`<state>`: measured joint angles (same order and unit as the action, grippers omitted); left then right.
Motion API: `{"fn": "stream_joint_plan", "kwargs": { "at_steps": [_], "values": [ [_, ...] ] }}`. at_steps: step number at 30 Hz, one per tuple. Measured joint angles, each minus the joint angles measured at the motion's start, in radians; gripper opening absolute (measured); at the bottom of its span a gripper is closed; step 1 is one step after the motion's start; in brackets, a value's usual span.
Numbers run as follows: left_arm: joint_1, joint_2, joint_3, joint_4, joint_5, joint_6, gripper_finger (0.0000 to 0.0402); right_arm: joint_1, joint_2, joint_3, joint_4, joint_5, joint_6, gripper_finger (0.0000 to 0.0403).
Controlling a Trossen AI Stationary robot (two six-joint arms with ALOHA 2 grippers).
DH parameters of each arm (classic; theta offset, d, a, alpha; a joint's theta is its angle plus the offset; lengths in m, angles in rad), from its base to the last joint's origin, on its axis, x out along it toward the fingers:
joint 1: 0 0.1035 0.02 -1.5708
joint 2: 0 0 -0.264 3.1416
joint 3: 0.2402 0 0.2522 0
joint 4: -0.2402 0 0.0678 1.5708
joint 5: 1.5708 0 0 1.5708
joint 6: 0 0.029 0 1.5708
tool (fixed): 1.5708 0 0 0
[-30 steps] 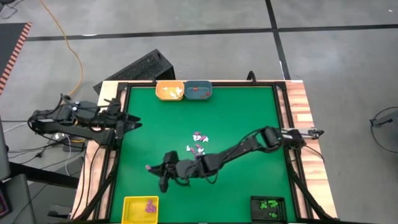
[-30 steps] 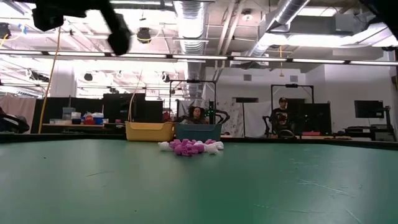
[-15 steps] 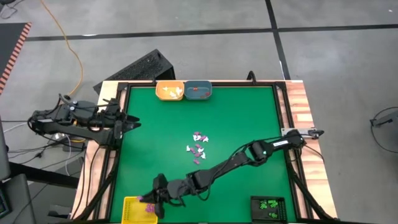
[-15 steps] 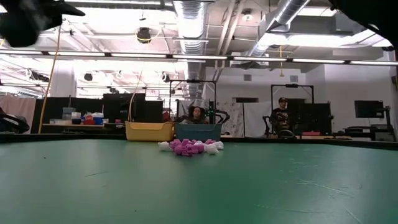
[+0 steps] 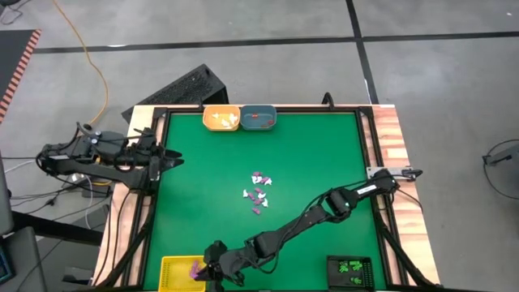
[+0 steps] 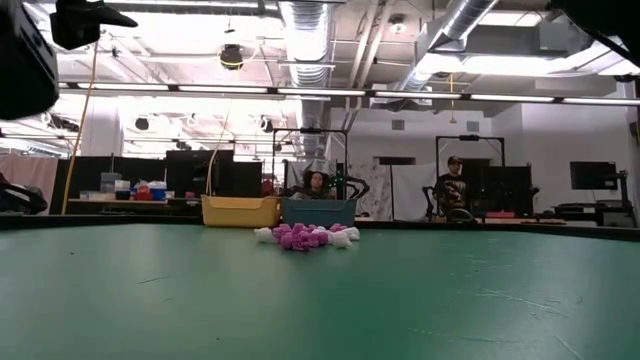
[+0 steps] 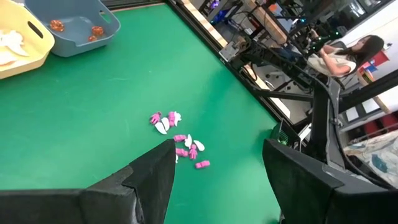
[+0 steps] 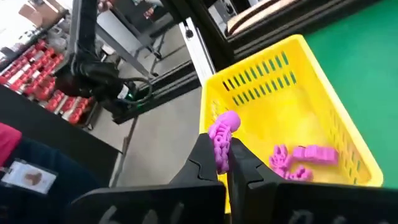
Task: Sort Halloween decoration
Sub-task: Put the pink skeleton into the yellow bin
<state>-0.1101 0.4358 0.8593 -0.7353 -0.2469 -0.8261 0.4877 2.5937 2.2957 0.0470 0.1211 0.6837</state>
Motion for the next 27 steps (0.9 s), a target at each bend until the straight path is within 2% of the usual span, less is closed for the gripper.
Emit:
{"fn": "stream_joint_plan", "kwargs": {
  "at_steps": [6, 18, 27],
  "values": [
    [0.0, 0.0, 0.0, 0.0, -0.001, -0.001, 0.0231, -0.008, -0.002, 0.0, 0.016, 0.004, 0.013, 0.0017],
    [0.0, 0.0, 0.0, 0.0, -0.002, -0.002, 0.0231, -0.03, -0.001, 0.0, 0.011, 0.01, 0.031, 0.0089],
    [0.0, 0.0, 0.0, 0.0, -0.002, -0.002, 0.0231, -0.03, -0.001, 0.0, -0.004, 0.008, 0.05, 0.0127]
  ]
}}
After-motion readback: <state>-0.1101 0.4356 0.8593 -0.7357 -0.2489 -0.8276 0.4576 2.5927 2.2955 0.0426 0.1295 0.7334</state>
